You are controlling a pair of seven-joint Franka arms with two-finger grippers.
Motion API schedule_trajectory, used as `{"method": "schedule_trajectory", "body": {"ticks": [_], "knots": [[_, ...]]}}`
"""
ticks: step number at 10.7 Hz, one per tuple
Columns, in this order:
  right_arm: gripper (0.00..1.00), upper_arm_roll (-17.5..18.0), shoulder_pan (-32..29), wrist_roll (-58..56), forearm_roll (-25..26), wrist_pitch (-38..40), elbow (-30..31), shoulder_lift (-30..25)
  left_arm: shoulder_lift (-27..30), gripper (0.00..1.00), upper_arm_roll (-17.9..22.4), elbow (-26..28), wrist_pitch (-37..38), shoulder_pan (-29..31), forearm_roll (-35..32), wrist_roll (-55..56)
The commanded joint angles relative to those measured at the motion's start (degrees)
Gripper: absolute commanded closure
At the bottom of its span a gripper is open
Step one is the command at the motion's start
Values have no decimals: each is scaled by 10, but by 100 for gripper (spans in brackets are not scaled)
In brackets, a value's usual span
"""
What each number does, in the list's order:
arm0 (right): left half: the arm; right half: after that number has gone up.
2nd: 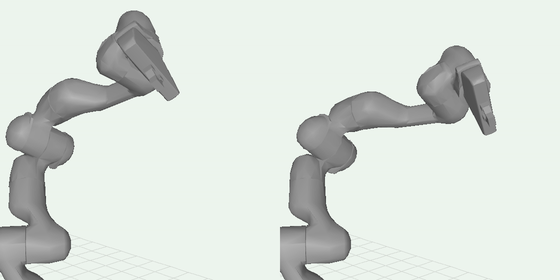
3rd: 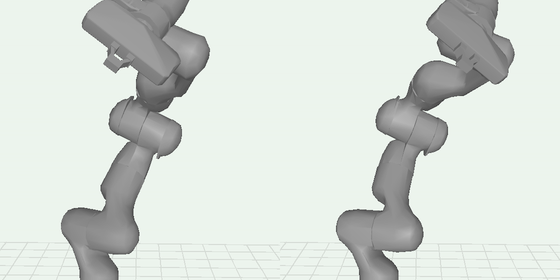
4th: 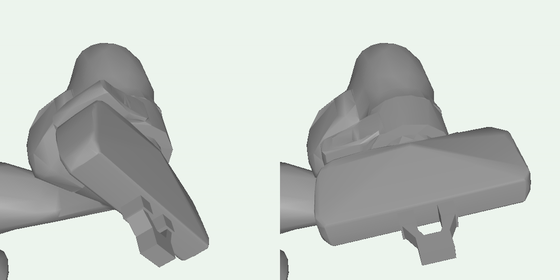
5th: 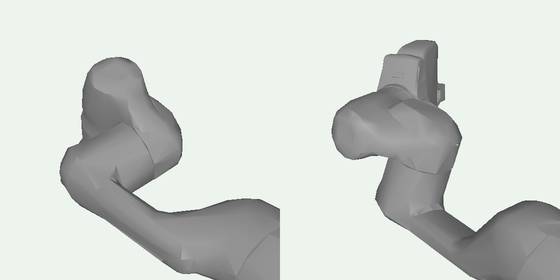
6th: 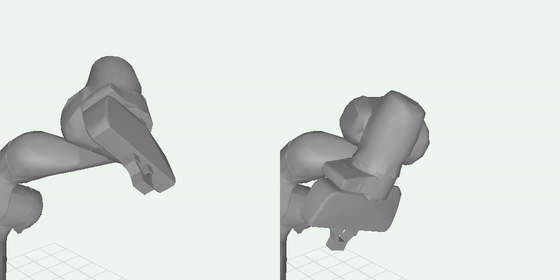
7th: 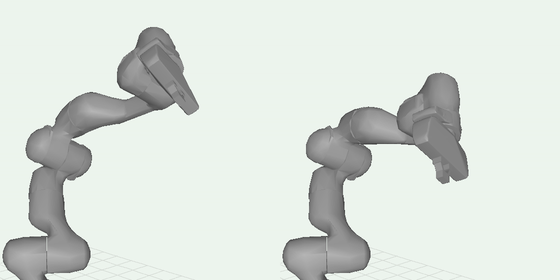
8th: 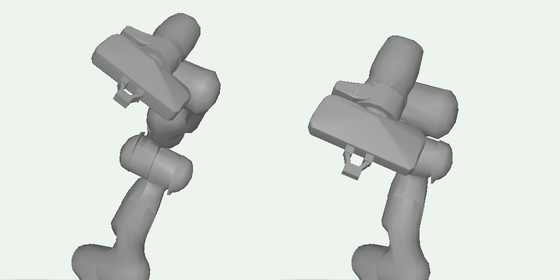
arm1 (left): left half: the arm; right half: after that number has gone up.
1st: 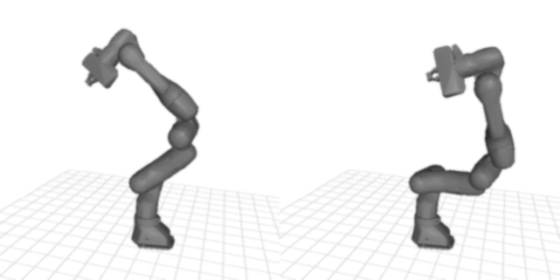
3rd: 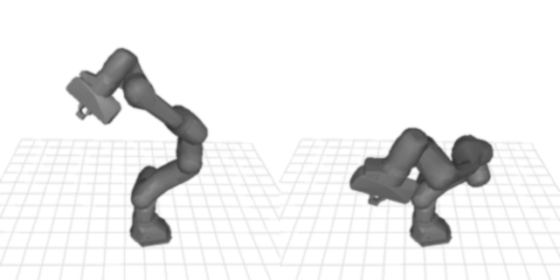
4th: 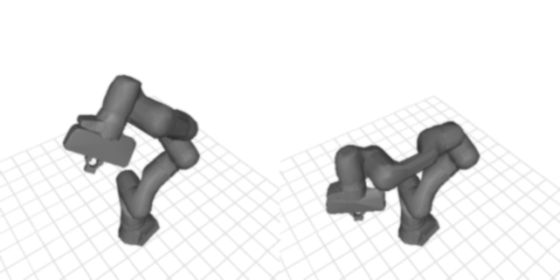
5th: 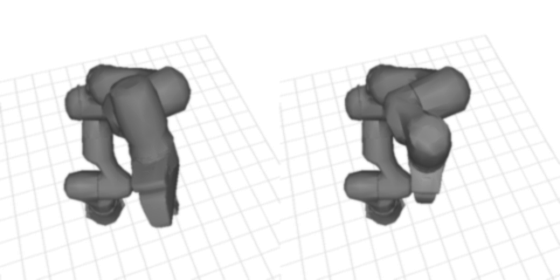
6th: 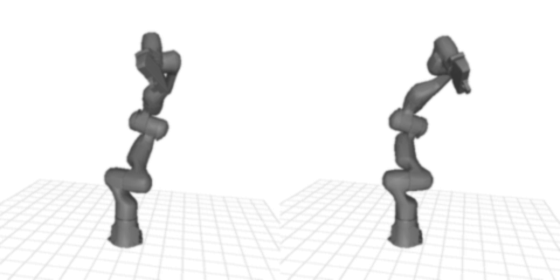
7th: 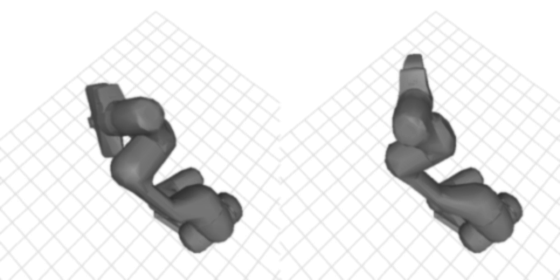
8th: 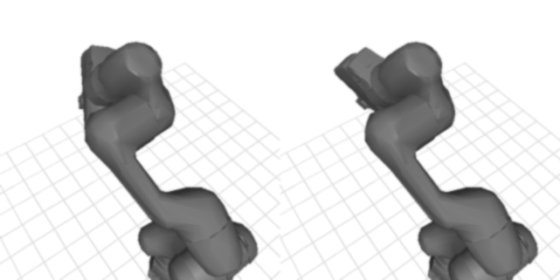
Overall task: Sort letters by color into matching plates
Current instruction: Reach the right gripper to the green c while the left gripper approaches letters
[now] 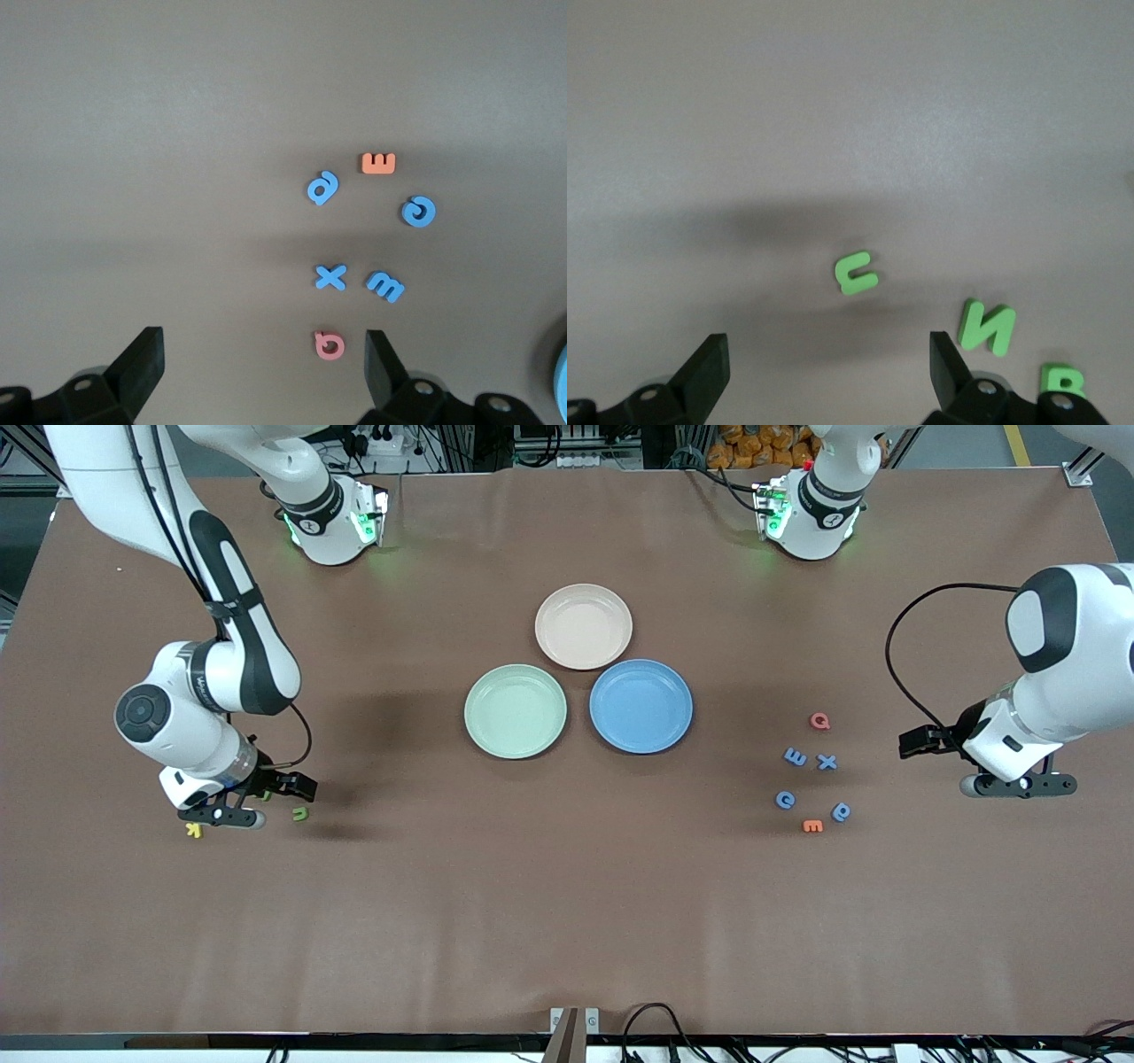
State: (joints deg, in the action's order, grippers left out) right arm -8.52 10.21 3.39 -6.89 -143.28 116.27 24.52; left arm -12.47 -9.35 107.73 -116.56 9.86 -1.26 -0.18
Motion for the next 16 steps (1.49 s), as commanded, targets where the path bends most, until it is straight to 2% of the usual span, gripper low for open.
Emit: {"method": "schedule_trajectory", "body": {"ticks": [1, 5, 7, 9, 11, 16], "knots": [[0, 1, -2, 3, -8, -15, -32, 40, -8, 0, -3, 17, -37, 4, 5, 20], [0, 1, -9, 3, -8, -31, -53, 75, -10, 0, -4, 65, -110, -6, -6, 27], [0, 1, -13, 3, -9, -56, -54, 93, -13, 0, -5, 85, -139, -17, -46, 27], [0, 3, -15, 3, -8, -63, -58, 102, -30, 0, -5, 87, -153, -25, -65, 25], [0, 3, -15, 3, -8, -66, -57, 107, -47, 0, -6, 85, -162, -28, -119, 14], [0, 3, -14, 15, -8, -67, -54, 108, -76, 0, -9, 81, -194, -26, -129, -32]]}}
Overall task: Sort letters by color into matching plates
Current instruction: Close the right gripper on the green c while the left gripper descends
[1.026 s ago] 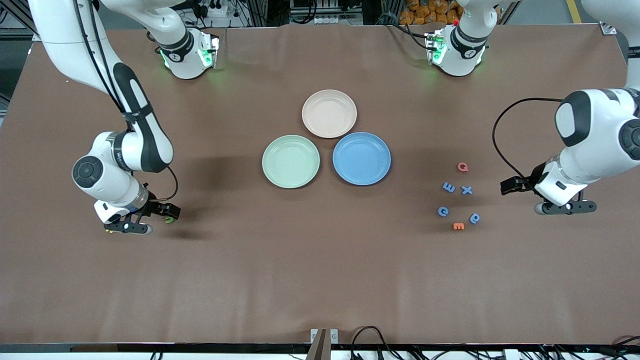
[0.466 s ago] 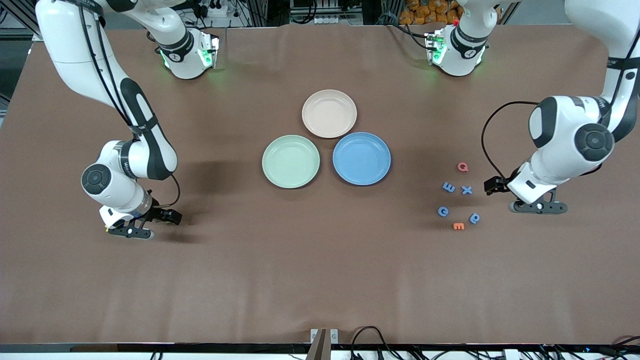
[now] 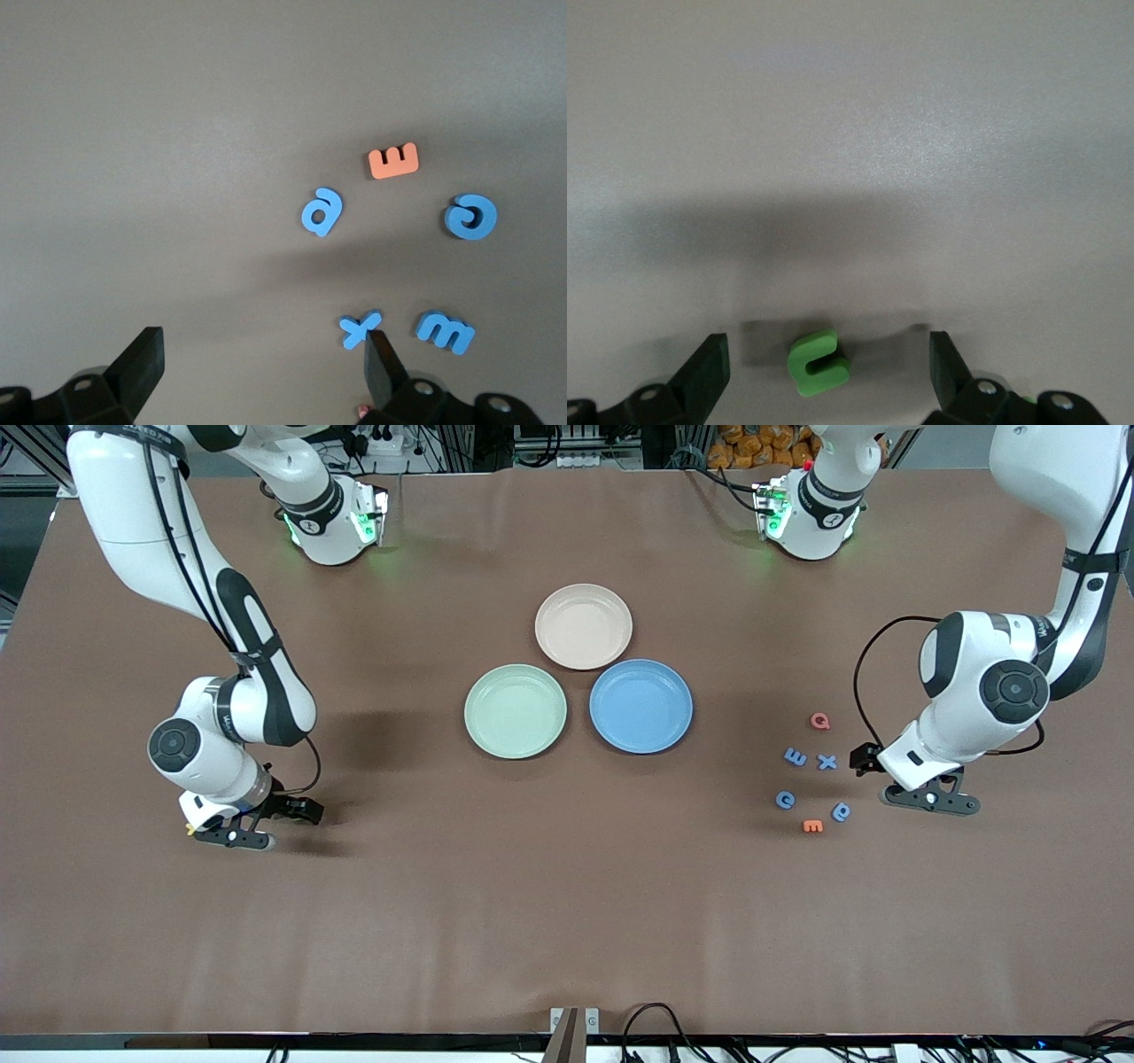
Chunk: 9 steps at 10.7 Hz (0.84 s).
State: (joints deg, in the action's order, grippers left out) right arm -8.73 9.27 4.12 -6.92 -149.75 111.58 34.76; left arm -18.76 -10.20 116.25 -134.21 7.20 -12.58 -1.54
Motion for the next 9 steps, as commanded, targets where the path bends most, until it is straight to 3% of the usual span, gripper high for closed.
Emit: {"method": "schedule_trajectory", "body": {"ticks": [1, 2, 7, 9], "knots": [[10, 5, -4, 8, -8, -2, -7, 6, -21, 0, -1, -4, -29, 1, -16, -27], [21, 5, -4, 8, -8, -2, -5, 5, -25, 0, -2, -6, -30, 6, -15, -52], [42, 5, -4, 8, -8, -2, 7, 1, -49, 0, -6, -17, -35, 8, 4, -67], [46, 6, -4, 8, -8, -2, 14, -3, -58, 0, -8, -23, -46, 8, 9, -74]]}}
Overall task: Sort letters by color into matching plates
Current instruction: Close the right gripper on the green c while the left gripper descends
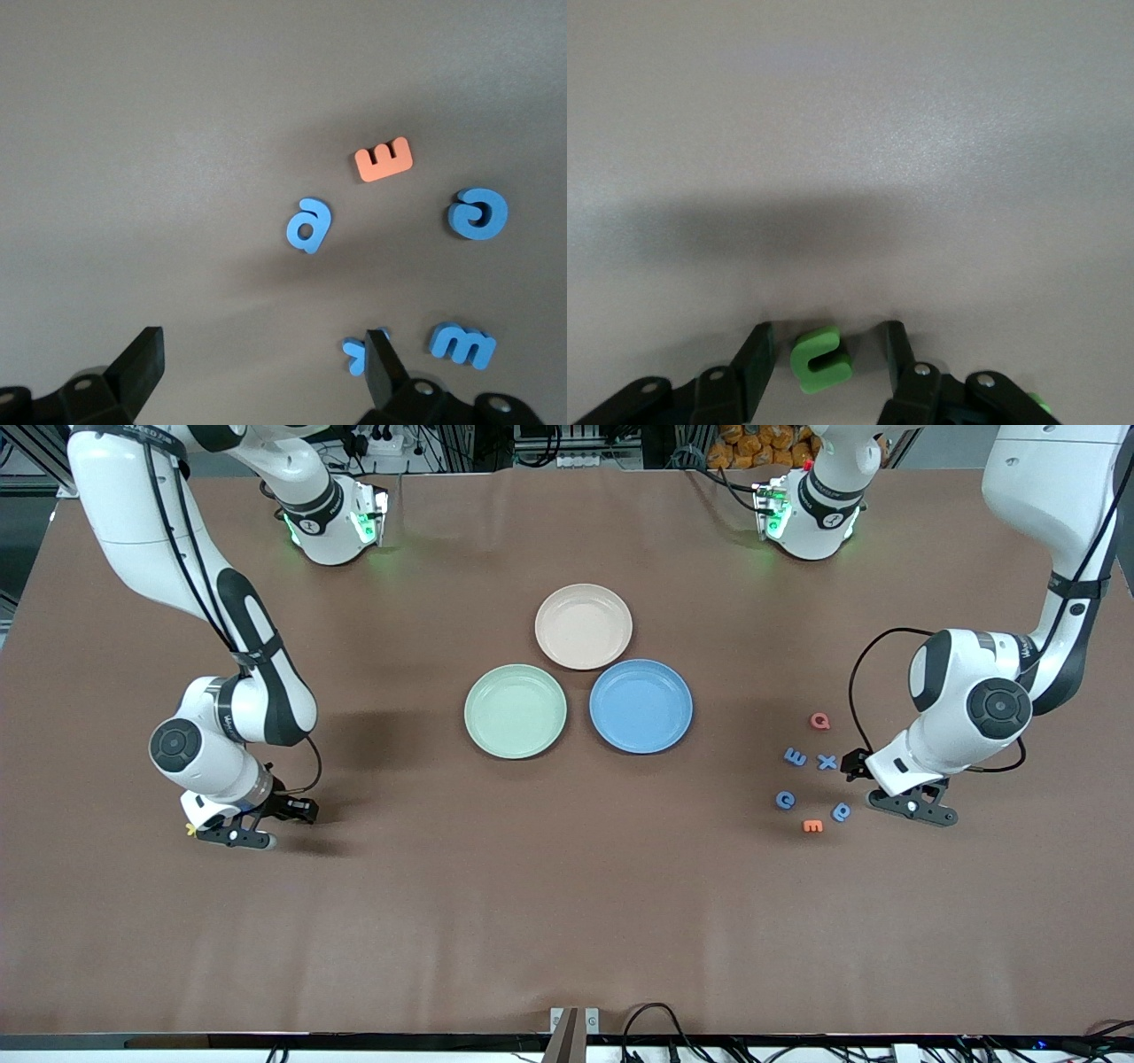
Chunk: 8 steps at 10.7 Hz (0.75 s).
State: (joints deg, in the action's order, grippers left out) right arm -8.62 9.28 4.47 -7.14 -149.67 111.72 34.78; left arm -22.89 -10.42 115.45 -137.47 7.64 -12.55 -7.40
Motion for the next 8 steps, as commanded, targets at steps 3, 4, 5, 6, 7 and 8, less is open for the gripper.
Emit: {"method": "schedule_trajectory", "body": {"ticks": [3, 4, 5, 6, 7, 8], "knots": [[64, 4, -6, 4, -5, -3, 18, -7, -30, 0, -9, -21, -17, 4, 27, -21], [74, 4, -6, 4, -5, -2, 18, -7, -36, 1, -9, -31, -17, 5, 51, -51], [83, 4, -6, 4, -5, -2, 17, -7, -42, 2, -8, -32, -17, 11, 80, -95], [87, 4, -6, 4, -5, -2, 18, -7, -45, 2, -8, -37, -17, 19, 103, -124], [94, 4, -6, 4, -5, -2, 18, -7, -46, 2, -8, -40, -17, 14, 113, -124], [95, 4, -6, 4, -5, -2, 17, -7, -51, 2, -7, -44, -17, 13, 113, -122]]}}
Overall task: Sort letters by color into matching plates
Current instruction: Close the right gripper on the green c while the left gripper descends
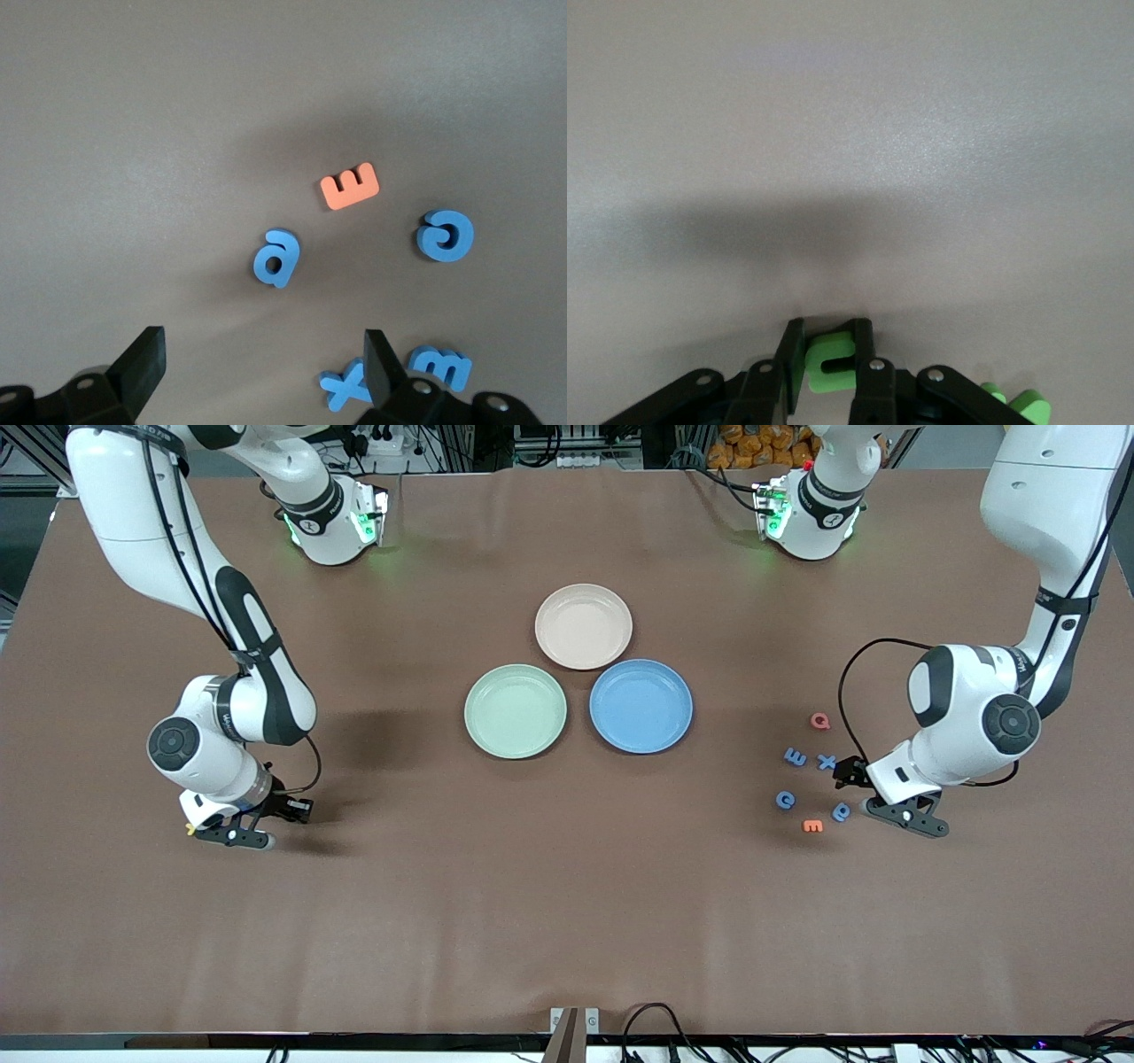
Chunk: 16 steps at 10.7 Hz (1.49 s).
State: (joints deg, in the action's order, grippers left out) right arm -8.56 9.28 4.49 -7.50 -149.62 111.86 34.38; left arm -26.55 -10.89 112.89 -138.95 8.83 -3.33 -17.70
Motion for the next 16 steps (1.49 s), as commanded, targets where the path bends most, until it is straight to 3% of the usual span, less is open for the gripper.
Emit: {"method": "schedule_trajectory", "body": {"ticks": [1, 2, 11, 16], "knots": [[95, 4, -7, 4, -2, -1, 15, -4, -18, 2, -3, -22, -2, 0, 21, -20], [95, 4, -8, 4, -2, 3, 15, -7, -24, 8, -3, -30, -2, -2, 20, -20], [100, 6, -14, 11, -2, 54, 15, -44, -58, 22, -3, -40, -19, -22, -43, -30], [100, 14, 23, 81, -2, 92, 15, -67, -76, 31, -3, -55, -19, -20, -43, -73]]}}
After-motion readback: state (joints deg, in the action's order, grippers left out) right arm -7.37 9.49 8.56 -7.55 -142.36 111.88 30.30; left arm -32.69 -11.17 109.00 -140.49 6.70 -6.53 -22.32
